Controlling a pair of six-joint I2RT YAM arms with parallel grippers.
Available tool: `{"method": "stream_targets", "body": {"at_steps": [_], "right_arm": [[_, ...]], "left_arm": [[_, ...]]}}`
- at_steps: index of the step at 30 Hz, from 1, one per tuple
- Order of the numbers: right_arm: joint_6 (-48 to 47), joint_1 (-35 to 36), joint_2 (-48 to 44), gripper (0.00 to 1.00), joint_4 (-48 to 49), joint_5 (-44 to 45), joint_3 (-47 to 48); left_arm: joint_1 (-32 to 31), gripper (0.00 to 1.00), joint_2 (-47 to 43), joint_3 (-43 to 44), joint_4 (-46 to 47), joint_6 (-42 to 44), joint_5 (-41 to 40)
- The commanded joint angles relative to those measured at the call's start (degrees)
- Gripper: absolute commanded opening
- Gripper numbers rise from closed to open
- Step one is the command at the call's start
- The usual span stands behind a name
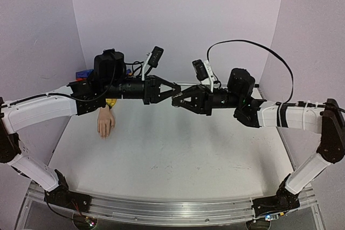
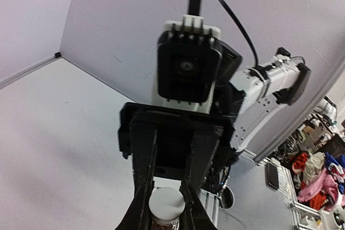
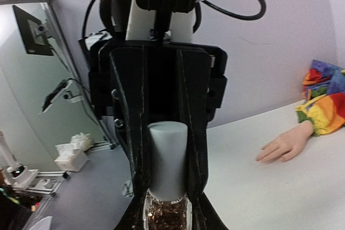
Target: Paint the nails
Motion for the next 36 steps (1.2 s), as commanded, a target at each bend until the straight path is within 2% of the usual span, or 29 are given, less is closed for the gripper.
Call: {"method": "stream_targets", "body": {"at_steps": [1,3,4,5,6,8,9,11,12,14,16,20,24,26,29,32,36], "right_arm": [[-15.1,1.4,-6.6,0.00,-14.9,34.7,2.6],[-19.1,7.2,-7.3,0.00,-19.4,75.6,2.6],[-20.8,11.8,-6.8,0.00,-19.0,91.2,2.7],[-23.3,13.6,-6.0,0.00,-16.4,102.8,2.4],[-27.5,15.4,-5.0,0.00,-12.7,109.0,1.7],[-32.4,18.5,-3.6,0.00,-7.1,113.2,1.5],[-33.5,19.2,-3.2,0.00,-5.7,111.7,1.6],[-32.7,19.2,-2.9,0.00,-5.3,103.3,1.6],[-32.5,19.0,-2.9,0.00,-4.9,95.0,1.1],[-32.1,18.3,-3.0,0.00,-4.7,84.4,0.6],[-31.2,17.9,-3.2,0.00,-4.7,74.3,0.4],[-29.0,16.7,-4.7,0.00,-6.3,59.8,0.4],[-24.5,11.9,-8.3,0.00,-7.2,41.7,-1.1],[-21.8,7.9,-10.2,0.00,-7.1,30.7,-2.4],[-18.5,4.1,-11.3,0.00,-6.9,14.3,-3.6],[-15.5,3.1,-10.5,0.00,-6.1,3.3,-3.3],[-8.9,3.1,-7.6,0.00,-0.4,-5.6,-1.5]], "left_arm": [[-0.7,0.00,-1.6,0.4,2.8,-1.3,-4.2],[-0.7,0.00,-1.6,0.0,1.7,-2.0,-7.9],[-0.7,0.00,-1.4,0.1,1.0,-2.4,-10.3],[-0.7,0.00,-0.9,0.2,0.3,-2.7,-11.4],[-0.7,0.00,-0.4,0.6,-0.6,-3.1,-12.8],[-0.7,0.00,0.5,1.6,-2.1,-3.6,-13.8],[-0.7,0.00,0.8,1.9,-2.5,-3.7,-13.9],[-0.7,0.00,0.8,2.2,-2.9,-3.7,-13.9],[-0.7,0.00,0.7,2.3,-2.9,-3.7,-13.9],[-0.7,0.00,0.5,2.3,-3.2,-3.7,-13.9],[-0.7,0.06,0.3,2.3,-3.3,-3.7,-13.2],[-0.6,0.37,-0.3,2.2,-3.3,-3.5,-10.9],[-0.6,0.71,-2.3,1.6,-3.3,-2.5,-7.8],[-0.6,0.80,-4.0,0.9,-3.3,-1.8,-6.4],[-0.5,0.86,-6.6,-0.2,-3.3,-1.6,-6.8],[-0.5,0.86,-7.4,-0.7,-2.3,-1.6,-5.0],[-0.5,0.74,-5.6,-0.7,2.0,-3.0,2.8]]}}
